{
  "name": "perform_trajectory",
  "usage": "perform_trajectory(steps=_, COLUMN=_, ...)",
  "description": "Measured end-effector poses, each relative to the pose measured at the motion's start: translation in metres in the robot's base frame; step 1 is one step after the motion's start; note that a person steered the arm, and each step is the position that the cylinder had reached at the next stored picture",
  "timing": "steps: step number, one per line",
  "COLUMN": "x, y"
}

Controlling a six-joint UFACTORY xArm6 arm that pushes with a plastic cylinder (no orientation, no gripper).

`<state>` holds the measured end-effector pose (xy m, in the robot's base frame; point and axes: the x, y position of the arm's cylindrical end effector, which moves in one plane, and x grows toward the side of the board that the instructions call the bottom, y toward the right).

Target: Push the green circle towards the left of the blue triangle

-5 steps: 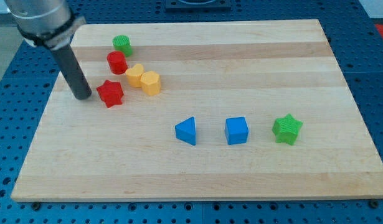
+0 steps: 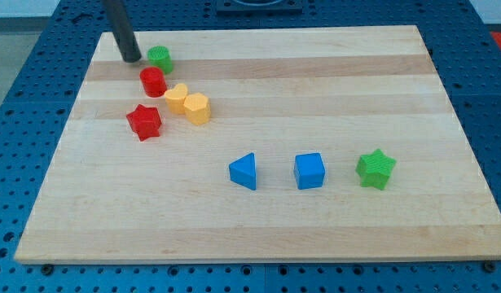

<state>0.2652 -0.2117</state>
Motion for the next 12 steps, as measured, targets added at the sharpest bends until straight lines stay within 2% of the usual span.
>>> perform_trajectory(steps=3, x=0.026, y=0.093)
perform_trajectory(steps=5, x=0.056, y=0.122)
perform_trajectory(steps=8, x=0.086, y=0.215)
perform_trajectory(steps=10, x=0.112, y=0.219)
perform_trajectory(steps=12, x=0.157, y=0.22)
